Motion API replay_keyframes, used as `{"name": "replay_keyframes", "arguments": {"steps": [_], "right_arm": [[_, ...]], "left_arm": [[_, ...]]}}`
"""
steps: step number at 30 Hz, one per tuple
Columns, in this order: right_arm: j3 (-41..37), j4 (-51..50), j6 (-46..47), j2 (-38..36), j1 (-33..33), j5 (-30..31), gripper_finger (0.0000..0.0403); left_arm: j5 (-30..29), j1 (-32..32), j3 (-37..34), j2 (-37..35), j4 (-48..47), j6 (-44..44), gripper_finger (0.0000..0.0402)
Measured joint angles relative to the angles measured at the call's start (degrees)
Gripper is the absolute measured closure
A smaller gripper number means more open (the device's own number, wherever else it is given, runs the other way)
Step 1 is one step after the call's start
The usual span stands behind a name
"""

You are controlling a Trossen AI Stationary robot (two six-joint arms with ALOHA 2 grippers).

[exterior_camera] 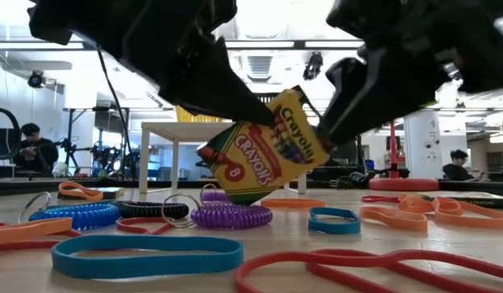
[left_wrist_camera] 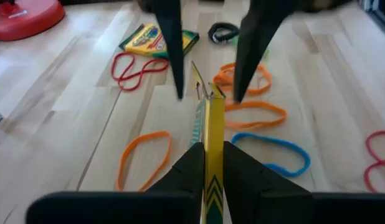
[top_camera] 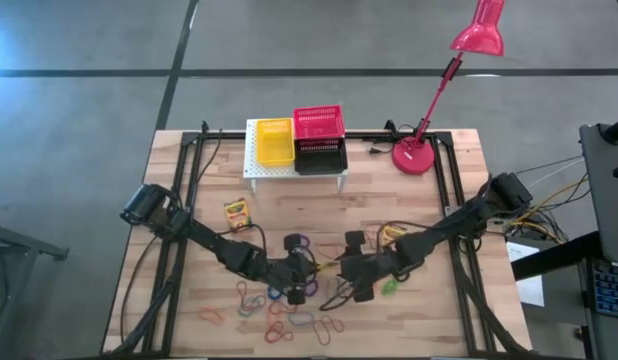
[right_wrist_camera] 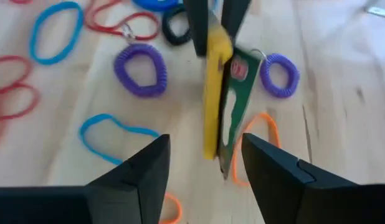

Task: Pick & Place Office Desk Supplies
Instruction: Put the yellow crayon box into the red bin on the shelf

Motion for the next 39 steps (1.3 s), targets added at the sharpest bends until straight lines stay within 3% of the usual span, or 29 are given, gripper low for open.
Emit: {"name": "replay_keyframes", "arguments": {"steps": [6,9,18,23,27,32,36,39], "right_arm": [[-6.84,22.80,-3.58,1.80,2.35,3.34,0.0224],[-8.53,28.80,-3.71,1.87,2.28,3.43,0.0242],[-8.92,30.46,-3.44,1.79,2.18,5.01,0.0341],[-8.16,30.64,-1.87,1.06,2.16,6.59,0.0385],[-7.55,27.71,-1.23,-1.59,2.25,7.74,0.0384],[-5.27,16.46,0.39,-11.60,0.36,10.59,0.0384],[0.14,3.53,0.73,-20.94,-5.34,10.10,0.0384],[6.43,-7.34,0.21,-25.54,-13.71,5.01,0.0385]], "left_arm": [[0.06,0.14,1.07,-0.15,0.00,0.00,0.0354],[0.21,0.19,1.47,-0.46,-0.28,0.00,0.0349],[0.16,0.52,1.81,-3.40,-2.16,0.08,0.0342],[0.00,0.61,1.81,-8.15,-6.95,0.42,0.0316],[-0.86,0.66,1.69,-14.83,-15.60,1.61,0.0289],[-6.07,0.63,1.36,-23.15,-27.09,1.90,0.0278],[-13.20,0.73,-0.63,-27.93,-27.67,2.57,0.0279],[-21.59,0.87,-2.37,-30.48,-27.09,4.69,0.0279]]}}
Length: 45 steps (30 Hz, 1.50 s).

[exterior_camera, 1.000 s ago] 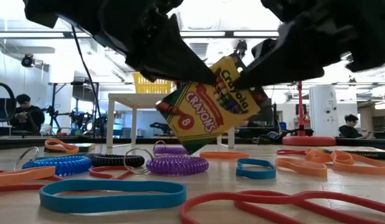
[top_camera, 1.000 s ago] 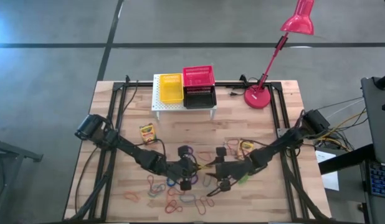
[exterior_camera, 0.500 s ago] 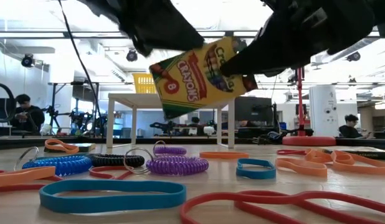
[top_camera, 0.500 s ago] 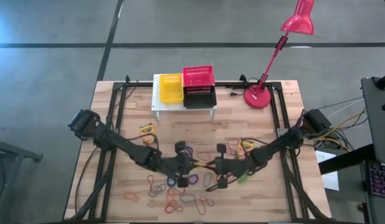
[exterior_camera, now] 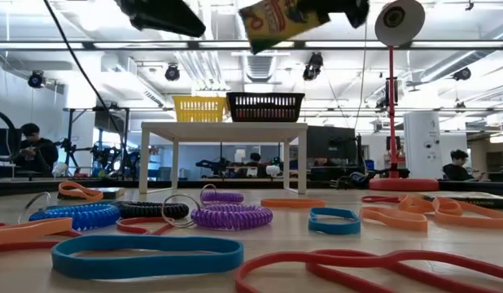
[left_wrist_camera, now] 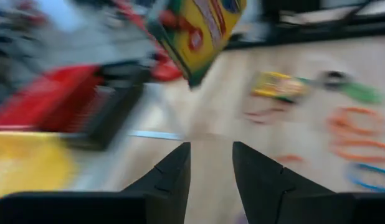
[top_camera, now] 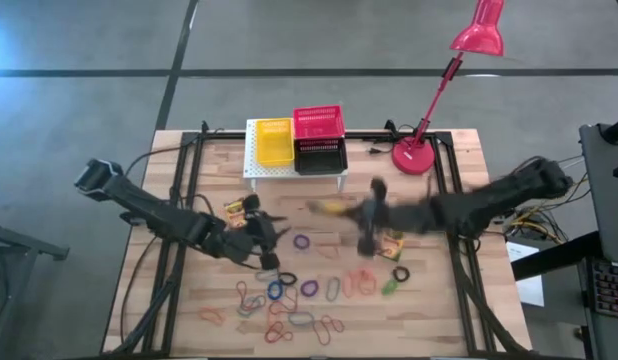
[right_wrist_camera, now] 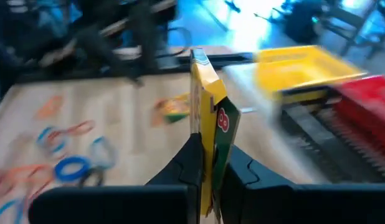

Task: Pick & Place Office Desk Supplies
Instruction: Put the yellow crayon box into the red bin on the shelf

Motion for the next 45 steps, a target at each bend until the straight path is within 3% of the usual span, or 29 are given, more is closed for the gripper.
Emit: {"name": "replay_keyframes", "arguments": {"steps": [3,6,11,16,19,28,38,45], "right_arm": [[6.19,-8.12,-2.95,-1.09,-10.68,-5.90,0.0385],[11.60,-12.16,-6.14,0.45,-22.03,-12.29,0.0385],[18.11,-13.34,-8.40,7.70,-38.56,-26.46,0.0385],[24.92,-13.60,-8.45,16.47,-47.17,-38.35,0.0385],[29.71,-16.51,-8.39,21.71,-48.71,-40.91,0.0385],[40.93,-27.19,-5.80,31.96,-48.85,-41.14,0.0385],[42.07,-26.52,1.34,34.46,-49.00,-41.20,0.0380],[41.98,-24.89,3.37,36.41,-48.98,-42.59,0.0379]], "left_arm": [[-8.93,0.31,-1.79,-1.78,0.45,0.73,0.0279],[-14.20,1.02,-2.87,-3.27,0.70,0.46,0.0279],[-15.39,2.67,-5.07,-4.37,0.65,0.19,0.0280],[-15.35,3.24,-5.91,-4.59,0.76,0.03,0.0280],[-15.10,3.24,-5.87,-4.92,0.70,0.05,0.0280],[-13.58,3.13,-5.84,-5.62,0.54,2.22,0.0280],[-2.09,3.11,-5.84,-5.62,0.24,0.53,0.0280],[-1.10,3.11,-5.84,-5.62,0.26,-1.30,0.0280]]}}
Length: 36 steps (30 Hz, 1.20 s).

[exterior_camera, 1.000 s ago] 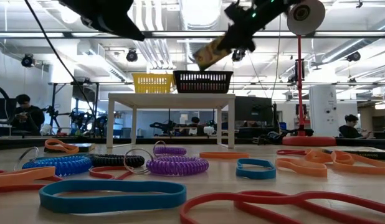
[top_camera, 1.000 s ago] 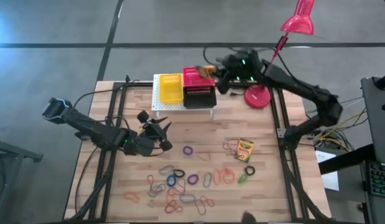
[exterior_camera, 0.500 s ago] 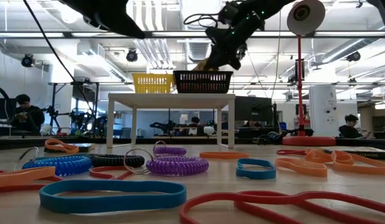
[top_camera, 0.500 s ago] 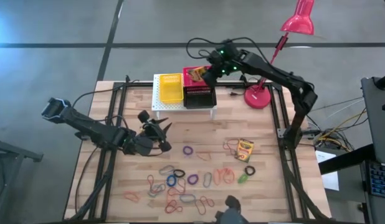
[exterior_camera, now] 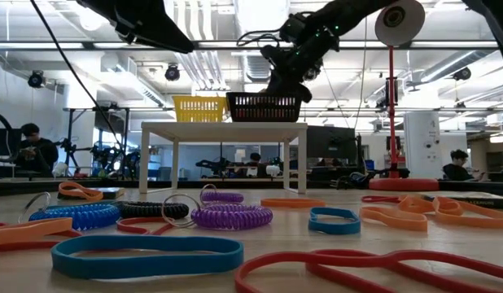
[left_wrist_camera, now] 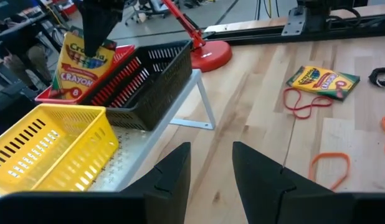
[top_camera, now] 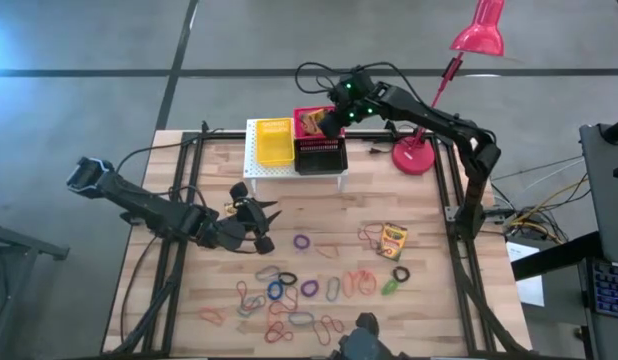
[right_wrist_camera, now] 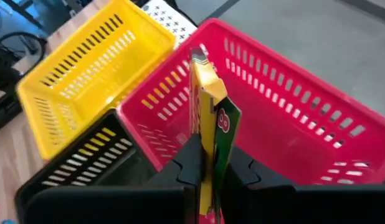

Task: Pick & Place Office Desk Supplies
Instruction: Put the yellow crayon box into the red bin on the shelf, then put the red rubber band into the black bin on the shelf

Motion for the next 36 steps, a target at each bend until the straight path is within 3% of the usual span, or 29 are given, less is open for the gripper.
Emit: {"name": "replay_keyframes", "arguments": {"steps": [10,22,25,30,36], "right_arm": [[-1.52,0.70,2.15,0.15,-0.04,-0.14,0.0372],[-0.91,1.32,-0.24,-0.50,-0.15,0.55,0.0241],[-0.23,1.33,-1.24,-1.67,-0.12,4.32,0.0226],[-0.15,1.14,-6.43,-4.81,1.57,15.64,0.0226],[-2.20,0.94,-13.75,-10.86,8.84,23.83,0.0238]], "left_arm": [[0.00,0.00,0.02,0.00,0.17,-0.24,0.0280],[0.00,0.00,0.04,0.00,0.17,-0.28,0.0280],[0.08,0.00,0.04,0.00,0.14,-0.28,0.0280],[0.38,0.00,0.04,0.00,0.11,-0.28,0.0280],[0.81,-0.01,0.04,0.00,0.00,-0.83,0.0280]]}}
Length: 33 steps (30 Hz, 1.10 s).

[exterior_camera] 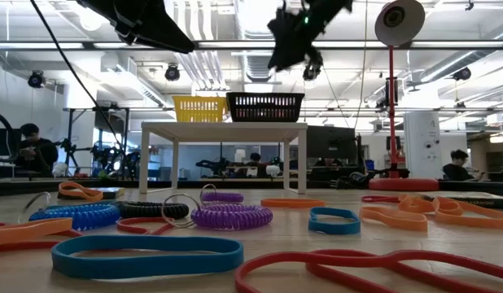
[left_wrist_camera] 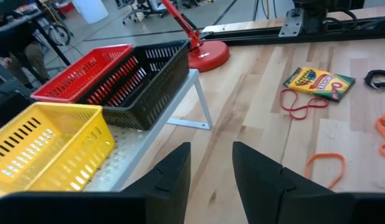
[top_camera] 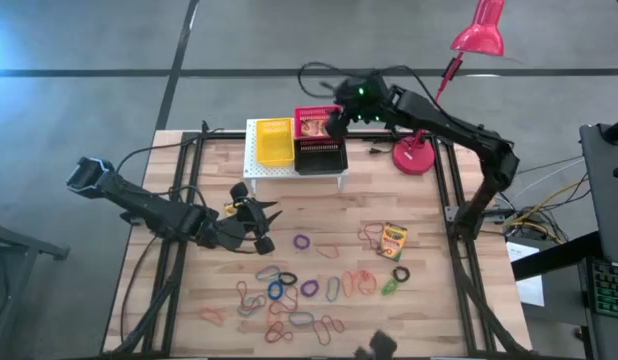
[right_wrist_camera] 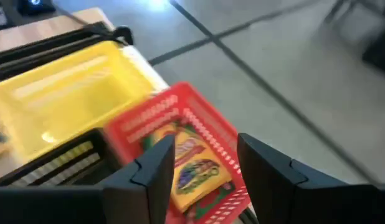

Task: Pick & Place Office Desk Supplies
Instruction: Put the red rubber band into the black bin on the shelf

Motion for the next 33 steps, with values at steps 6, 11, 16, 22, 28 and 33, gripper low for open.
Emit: {"name": "replay_keyframes", "arguments": {"steps": [6,11,16,22,28,33], "right_arm": [[-7.60,-0.02,-3.37,-7.67,13.70,9.91,0.0248],[-17.22,0.52,1.69,-12.76,25.29,11.29,0.0257],[-27.32,0.64,9.48,-14.71,35.74,11.26,0.0264],[-38.38,0.72,18.90,-14.13,44.18,9.50,0.0269],[-47.62,1.63,35.83,-13.97,45.57,9.47,0.0264],[-56.16,14.77,35.32,-13.93,45.22,9.76,0.0258]], "left_arm": [[1.61,-0.41,0.00,0.00,-0.03,-0.91,0.0280],[3.70,-1.12,0.00,0.00,-0.04,-1.11,0.0280],[6.68,-1.15,0.00,0.00,-0.04,-1.11,0.0280],[6.91,-1.09,-0.66,0.11,0.84,-1.09,0.0280],[6.91,-1.11,-0.70,0.48,1.10,-1.31,0.0280],[6.91,-1.11,-0.72,0.46,1.34,-2.24,0.0280]]}}
